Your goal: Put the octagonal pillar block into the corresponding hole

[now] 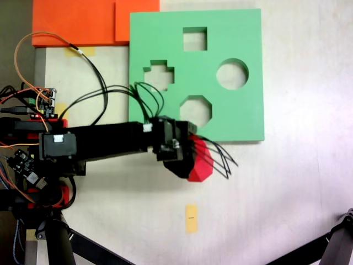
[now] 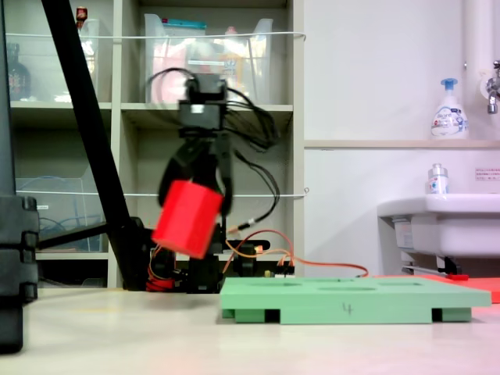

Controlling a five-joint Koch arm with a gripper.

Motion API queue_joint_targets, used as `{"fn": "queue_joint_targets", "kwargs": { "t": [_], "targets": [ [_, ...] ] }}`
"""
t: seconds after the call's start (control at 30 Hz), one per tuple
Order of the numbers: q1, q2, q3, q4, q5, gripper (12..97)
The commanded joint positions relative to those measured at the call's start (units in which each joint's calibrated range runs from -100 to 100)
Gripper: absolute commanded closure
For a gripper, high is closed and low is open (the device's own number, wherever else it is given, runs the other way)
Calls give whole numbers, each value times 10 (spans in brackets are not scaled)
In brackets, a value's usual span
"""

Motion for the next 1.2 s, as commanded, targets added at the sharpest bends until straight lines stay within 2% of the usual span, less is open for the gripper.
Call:
{"fn": "queue_joint_targets", "kwargs": {
  "t": [0.0, 0.27, 1.17],
  "targets": [
    [38, -32, 23, -24, 36, 727],
    [102, 37, 82, -24, 91, 727],
    [123, 193, 114, -24, 127, 730]
  ]
}}
